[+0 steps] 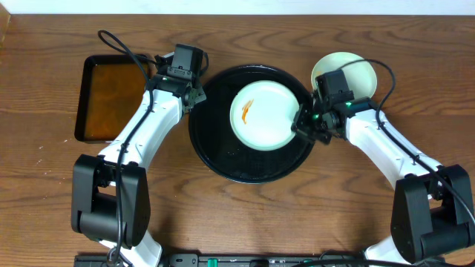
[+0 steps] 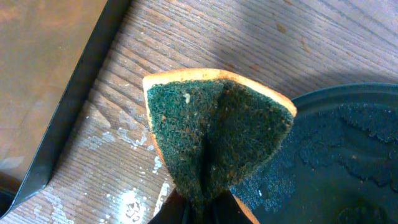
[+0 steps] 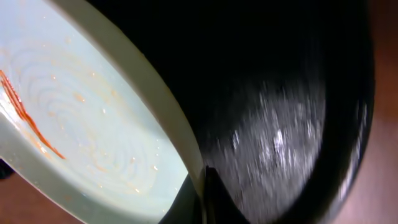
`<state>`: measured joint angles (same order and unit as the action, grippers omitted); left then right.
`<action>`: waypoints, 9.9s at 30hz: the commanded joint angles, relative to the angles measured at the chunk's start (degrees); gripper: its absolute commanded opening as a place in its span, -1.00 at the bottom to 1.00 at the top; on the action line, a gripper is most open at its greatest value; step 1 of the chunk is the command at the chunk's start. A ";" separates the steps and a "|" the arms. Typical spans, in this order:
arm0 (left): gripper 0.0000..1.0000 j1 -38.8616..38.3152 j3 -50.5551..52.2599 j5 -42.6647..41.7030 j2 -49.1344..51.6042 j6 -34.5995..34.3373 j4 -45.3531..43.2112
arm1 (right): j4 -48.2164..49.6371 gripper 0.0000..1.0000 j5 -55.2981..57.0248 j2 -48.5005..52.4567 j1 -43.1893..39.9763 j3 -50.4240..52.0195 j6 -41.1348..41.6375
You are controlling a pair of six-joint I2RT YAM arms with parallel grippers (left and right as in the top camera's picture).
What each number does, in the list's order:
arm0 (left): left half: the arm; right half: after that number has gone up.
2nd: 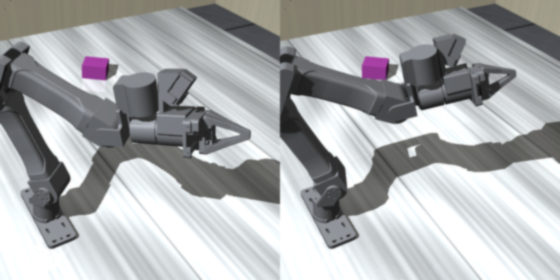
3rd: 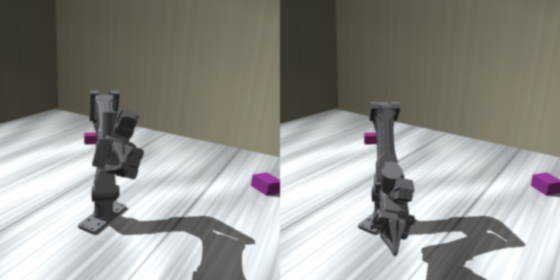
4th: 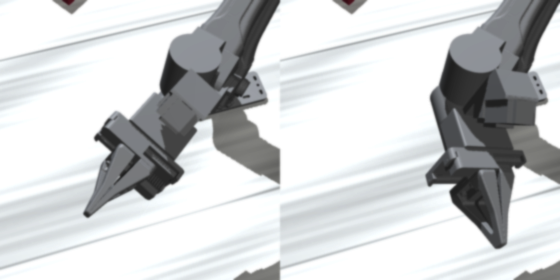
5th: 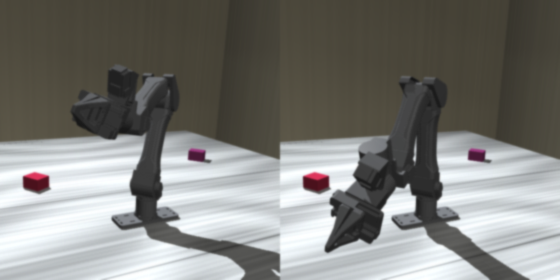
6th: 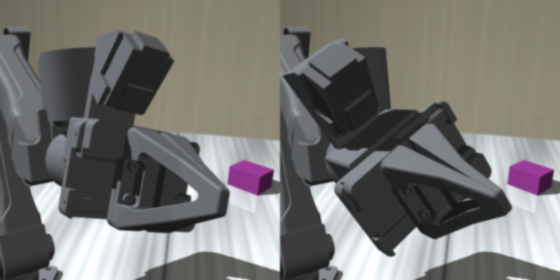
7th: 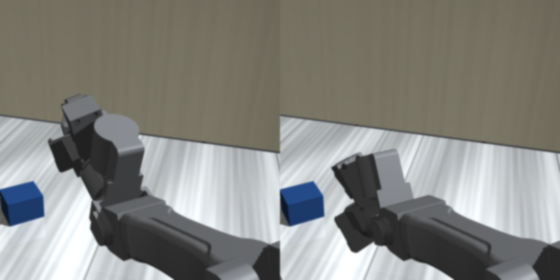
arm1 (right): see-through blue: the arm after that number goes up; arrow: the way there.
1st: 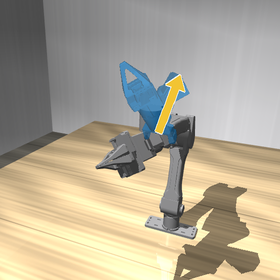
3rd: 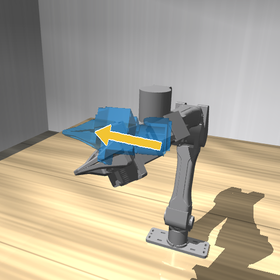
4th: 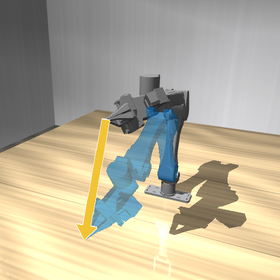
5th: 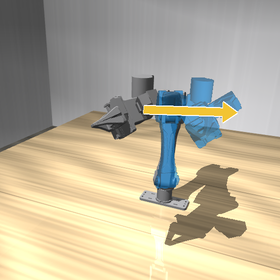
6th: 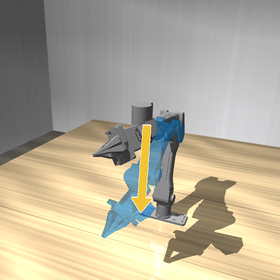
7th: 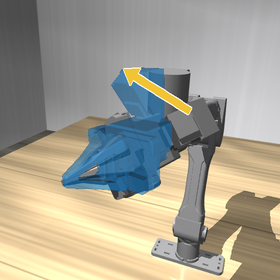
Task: Clean dirty plates on tray and stack at the side
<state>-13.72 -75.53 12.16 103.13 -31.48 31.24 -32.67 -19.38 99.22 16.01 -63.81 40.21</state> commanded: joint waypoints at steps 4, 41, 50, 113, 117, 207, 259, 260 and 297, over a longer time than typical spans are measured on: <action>-0.84 -0.02 0.35 0.26 -0.15 -0.52 -0.04 | 8.76 -0.97 6.05 2.49 0.85 -1.31 -10.45; -0.85 -9.97 0.42 -19.71 5.92 5.20 -10.71 | -1.22 -0.98 14.12 24.02 3.56 -18.12 -11.91; -0.85 -12.57 0.42 -19.61 10.84 -4.39 -14.03 | -4.37 -0.98 24.83 23.98 8.00 -20.24 -8.52; -0.85 -8.85 -3.37 3.43 18.03 -3.17 -10.36 | -4.63 -0.98 27.28 23.98 9.49 -20.57 -8.52; -0.85 -7.54 -3.58 5.57 16.28 0.00 -10.49 | -4.63 -0.98 27.28 23.98 9.49 -20.57 -8.52; -0.85 -9.05 -3.74 -7.78 15.15 -3.04 3.30 | -4.48 -0.98 27.30 23.98 9.49 -20.57 -8.52; -0.85 -3.30 -4.33 4.83 15.65 10.95 -10.54 | -4.63 -0.97 27.30 23.98 9.49 -20.57 -8.52; -0.85 -3.32 -4.33 5.77 14.88 11.56 -10.56 | -4.61 -0.98 27.30 23.98 9.49 -20.57 -8.52; -0.83 -3.34 -3.28 6.36 -0.02 8.28 0.02 | -4.17 -0.42 22.25 8.17 9.46 -20.92 -21.90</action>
<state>-17.04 -79.09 17.12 102.76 -22.68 31.11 -36.91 6.92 104.27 25.69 -84.68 16.67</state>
